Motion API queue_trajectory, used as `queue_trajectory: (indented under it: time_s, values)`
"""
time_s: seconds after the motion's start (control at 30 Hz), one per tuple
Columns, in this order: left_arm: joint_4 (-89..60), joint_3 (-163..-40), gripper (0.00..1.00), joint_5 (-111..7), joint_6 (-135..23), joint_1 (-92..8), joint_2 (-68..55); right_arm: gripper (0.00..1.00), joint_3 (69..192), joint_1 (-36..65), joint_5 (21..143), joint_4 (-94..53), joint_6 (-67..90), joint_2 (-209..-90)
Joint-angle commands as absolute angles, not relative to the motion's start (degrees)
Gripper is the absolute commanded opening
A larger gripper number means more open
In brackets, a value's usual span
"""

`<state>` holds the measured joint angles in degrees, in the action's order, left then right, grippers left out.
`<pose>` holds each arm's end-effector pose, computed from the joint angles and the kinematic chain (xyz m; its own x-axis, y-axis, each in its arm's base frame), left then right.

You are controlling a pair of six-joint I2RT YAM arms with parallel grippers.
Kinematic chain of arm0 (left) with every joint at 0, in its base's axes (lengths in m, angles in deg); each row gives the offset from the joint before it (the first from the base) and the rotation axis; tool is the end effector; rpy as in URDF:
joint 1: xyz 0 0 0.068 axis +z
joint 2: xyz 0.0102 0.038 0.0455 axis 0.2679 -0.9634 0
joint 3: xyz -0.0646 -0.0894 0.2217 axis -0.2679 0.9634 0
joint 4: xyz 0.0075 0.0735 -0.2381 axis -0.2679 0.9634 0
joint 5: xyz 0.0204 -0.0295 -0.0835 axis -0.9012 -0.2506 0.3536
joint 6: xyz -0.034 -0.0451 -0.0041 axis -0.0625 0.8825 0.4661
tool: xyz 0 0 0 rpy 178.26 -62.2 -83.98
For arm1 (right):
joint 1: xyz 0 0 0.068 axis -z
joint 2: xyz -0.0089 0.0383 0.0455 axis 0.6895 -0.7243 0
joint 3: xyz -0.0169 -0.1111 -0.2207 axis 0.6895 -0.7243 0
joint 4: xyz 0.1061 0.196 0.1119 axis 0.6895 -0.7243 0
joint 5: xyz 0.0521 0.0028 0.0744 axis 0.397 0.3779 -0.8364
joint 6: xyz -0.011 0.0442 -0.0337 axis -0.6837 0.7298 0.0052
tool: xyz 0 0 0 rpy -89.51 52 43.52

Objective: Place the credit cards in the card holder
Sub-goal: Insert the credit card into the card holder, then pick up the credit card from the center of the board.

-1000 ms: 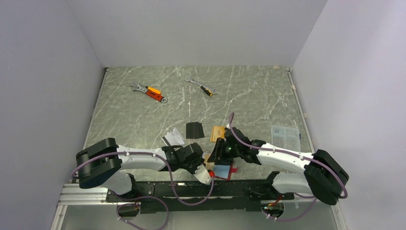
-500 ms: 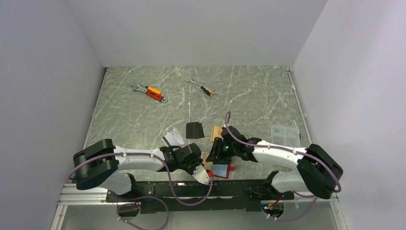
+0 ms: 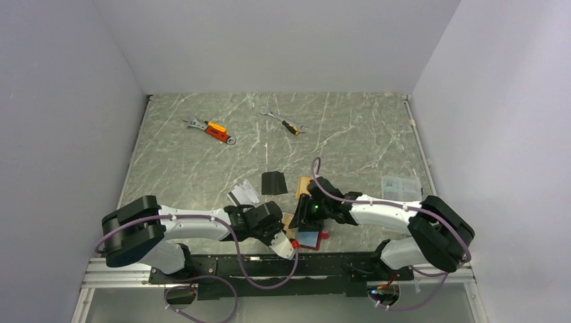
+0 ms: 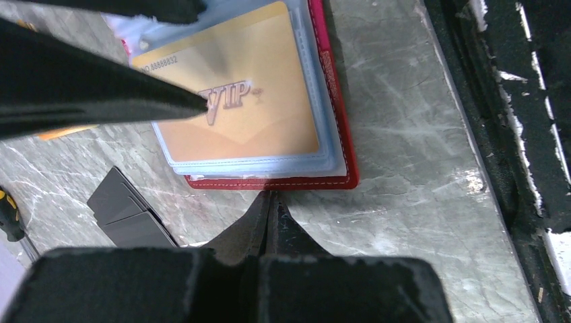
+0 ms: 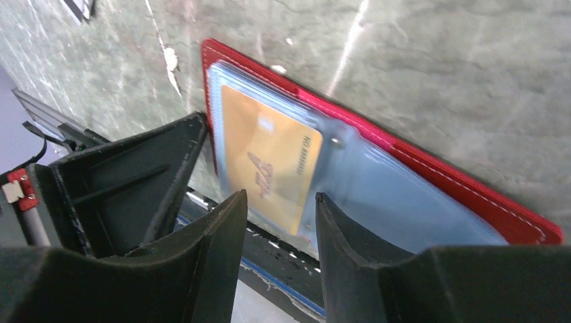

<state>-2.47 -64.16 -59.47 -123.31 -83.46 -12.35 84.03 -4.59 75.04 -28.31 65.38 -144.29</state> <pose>0.0934 -0.2317 0.1279 0.5943 0.7389 -0.3174 0.7796 -0.4325 0.4529 0.1457 0.1776 0.1236 -0.9803 0.1701 -0.1008 0.0774 0.7992 0.5961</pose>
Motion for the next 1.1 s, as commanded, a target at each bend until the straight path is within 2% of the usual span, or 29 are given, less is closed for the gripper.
queue_trajectory:
  time_s: [0.0, 0.2, 0.3, 0.37, 0.53, 0.73, 0.8, 1.07]
  values:
    - [0.5, -64.2, 0.0, -57.3, -121.4, -83.3, -11.0, 0.44, 88.6, -5.0, 75.2, -26.6, 64.1, -146.3]
    - [5.9, -66.9, 0.0, -55.3, -119.7, -76.6, -4.5, 0.46, 91.0, -3.4, 76.6, -36.1, 60.5, -140.9]
    - [12.3, -70.1, 0.12, -50.6, -119.2, -68.7, 0.8, 0.47, 91.9, -1.1, 76.5, -38.3, 58.7, -137.4]
    - [13.6, -70.1, 0.15, -48.7, -120.3, -63.1, 4.2, 0.47, 94.2, 0.8, 76.1, -39.4, 56.3, -137.2]
    - [11.8, -66.3, 0.16, -47.6, -125.5, -50.2, 6.1, 0.46, 104.0, 1.5, 73.3, -38.9, 51.4, -145.3]
    - [6.7, -62.9, 0.08, -45.7, -128.5, -40.5, 0.4, 0.44, 112.8, 0.5, 69.3, -32.7, 49.5, -158.3]
    - [6.7, -63.1, 0.05, -44.3, -129.0, -38.5, -0.6, 0.43, 115.6, -0.1, 68.5, -32.1, 48.9, -162.1]
    - [6.7, -63.5, 0.04, -39.8, -129.8, -37.0, -1.2, 0.42, 122.2, -1.0, 64.8, -25.4, 49.8, -173.2]
